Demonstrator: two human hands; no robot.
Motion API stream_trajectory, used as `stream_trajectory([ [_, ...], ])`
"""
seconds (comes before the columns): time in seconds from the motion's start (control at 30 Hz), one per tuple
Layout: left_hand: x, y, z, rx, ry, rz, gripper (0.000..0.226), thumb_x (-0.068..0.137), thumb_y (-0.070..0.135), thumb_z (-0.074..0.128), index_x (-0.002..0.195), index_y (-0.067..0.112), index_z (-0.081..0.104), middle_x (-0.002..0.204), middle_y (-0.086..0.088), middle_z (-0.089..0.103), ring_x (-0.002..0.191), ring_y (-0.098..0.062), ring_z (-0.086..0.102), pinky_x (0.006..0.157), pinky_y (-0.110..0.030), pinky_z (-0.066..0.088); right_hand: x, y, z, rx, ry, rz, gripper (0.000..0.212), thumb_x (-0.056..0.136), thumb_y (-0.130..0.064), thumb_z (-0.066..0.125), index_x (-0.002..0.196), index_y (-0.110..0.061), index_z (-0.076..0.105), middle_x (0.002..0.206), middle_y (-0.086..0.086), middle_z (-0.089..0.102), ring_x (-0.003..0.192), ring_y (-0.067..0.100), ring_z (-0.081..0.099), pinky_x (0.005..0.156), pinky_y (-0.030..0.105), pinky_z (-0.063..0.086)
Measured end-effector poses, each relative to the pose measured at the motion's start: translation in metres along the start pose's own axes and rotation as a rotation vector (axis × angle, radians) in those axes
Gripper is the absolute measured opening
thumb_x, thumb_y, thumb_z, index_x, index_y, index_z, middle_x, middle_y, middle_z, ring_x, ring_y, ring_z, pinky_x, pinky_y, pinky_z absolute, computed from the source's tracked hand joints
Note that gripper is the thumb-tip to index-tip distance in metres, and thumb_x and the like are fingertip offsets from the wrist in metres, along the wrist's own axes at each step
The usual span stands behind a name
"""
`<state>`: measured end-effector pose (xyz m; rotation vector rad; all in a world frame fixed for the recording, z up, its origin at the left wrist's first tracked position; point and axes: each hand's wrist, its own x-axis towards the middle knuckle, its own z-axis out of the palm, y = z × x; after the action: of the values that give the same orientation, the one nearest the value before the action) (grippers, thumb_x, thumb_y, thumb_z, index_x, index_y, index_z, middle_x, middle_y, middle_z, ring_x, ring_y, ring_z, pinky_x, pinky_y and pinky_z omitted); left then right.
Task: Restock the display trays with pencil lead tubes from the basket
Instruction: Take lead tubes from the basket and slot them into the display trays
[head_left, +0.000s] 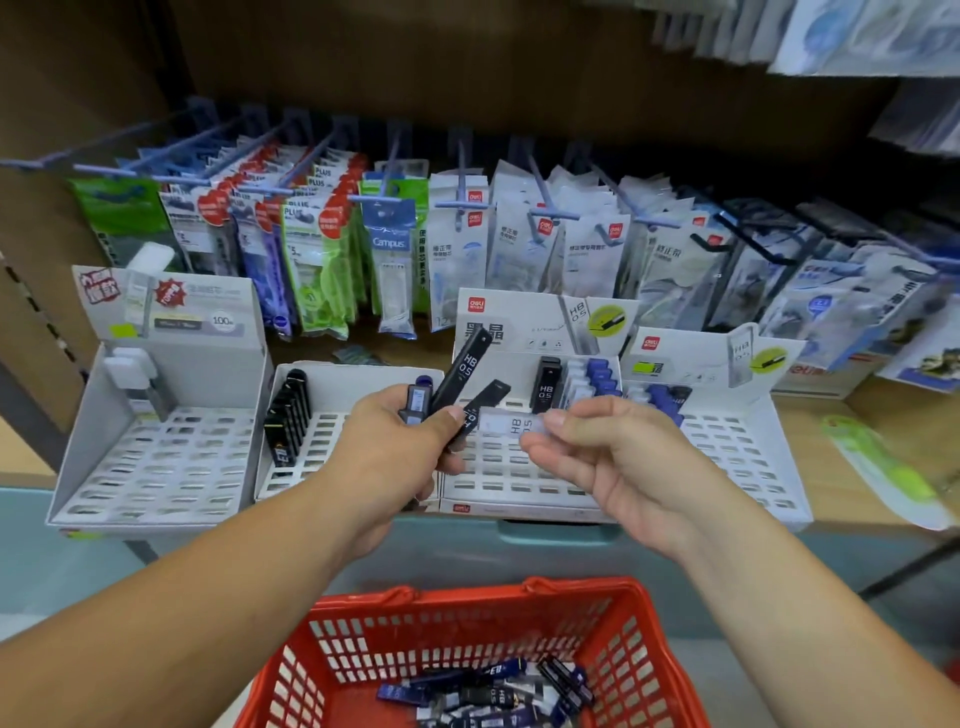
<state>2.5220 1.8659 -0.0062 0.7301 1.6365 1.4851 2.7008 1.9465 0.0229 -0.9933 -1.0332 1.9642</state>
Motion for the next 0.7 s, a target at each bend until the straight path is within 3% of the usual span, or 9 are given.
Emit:
stream_trajectory([
  [0.13,-0.006,0.005,0.010,-0.094,-0.001,-0.039,0.007,0.103,0.016,0.062,0.100,0.011,0.064,0.069,-0.010,0.071,0.047,-0.016,0.060,0.039,-0.024,0.036,-0.002,0.022,0.011,-0.101,0.020,-0.086,0.021,0.088,0.004,0.074,0.092,-0.007,0.056,0.076,0.013,0.072,0.073,0.031,0.077,0.058,0.031,0.060],
  [0.23,-0.003,0.009,0.009,-0.073,0.062,-0.036,0.008,0.104,0.019,0.060,0.099,0.012,0.062,0.060,-0.010,0.067,0.040,-0.015,0.047,0.038,-0.022,0.036,-0.003,0.023,0.009,-0.446,0.017,-0.276,0.023,0.083,-0.002,0.081,0.091,-0.011,0.062,0.075,0.008,0.074,0.073,0.020,0.075,0.059,0.028,0.052],
  [0.3,-0.003,0.010,0.010,-0.039,0.051,-0.007,0.009,0.103,0.020,0.061,0.101,0.011,0.062,0.060,-0.010,0.065,0.039,-0.014,0.045,0.038,-0.022,0.036,-0.005,0.020,0.004,-0.692,-0.074,-0.341,0.033,0.083,-0.004,0.082,0.107,-0.018,0.066,0.075,0.006,0.075,0.066,0.013,0.064,0.064,0.024,0.050],
  [0.4,-0.010,0.011,0.022,0.005,-0.016,0.037,0.006,0.101,0.020,0.064,0.104,0.016,0.067,0.062,-0.008,0.064,0.044,-0.014,0.049,0.039,-0.023,0.036,-0.007,0.017,-0.006,-0.939,-0.206,-0.371,0.054,0.088,0.001,0.074,0.133,-0.027,0.062,0.077,0.005,0.070,0.065,0.015,0.055,0.067,0.023,0.050],
  [0.53,-0.009,0.010,0.028,0.084,-0.023,0.054,0.003,0.102,0.016,0.063,0.102,0.016,0.066,0.075,-0.007,0.068,0.046,-0.008,0.054,0.039,-0.021,0.035,-0.006,-0.011,-0.025,-0.765,-0.071,-0.441,0.059,0.093,0.017,0.054,0.126,-0.030,0.064,0.075,0.006,0.057,0.060,0.025,0.064,0.054,0.035,0.058],
  [0.7,-0.008,0.010,0.025,0.226,-0.063,0.037,0.006,0.102,0.017,0.063,0.097,0.014,0.064,0.070,-0.007,0.067,0.033,-0.003,0.046,0.035,-0.018,0.033,-0.004,-0.024,-0.041,-0.638,0.065,-0.531,0.051,0.092,0.016,0.054,0.120,-0.026,0.057,0.068,0.004,0.056,0.060,0.035,0.073,0.057,0.044,0.063],
])
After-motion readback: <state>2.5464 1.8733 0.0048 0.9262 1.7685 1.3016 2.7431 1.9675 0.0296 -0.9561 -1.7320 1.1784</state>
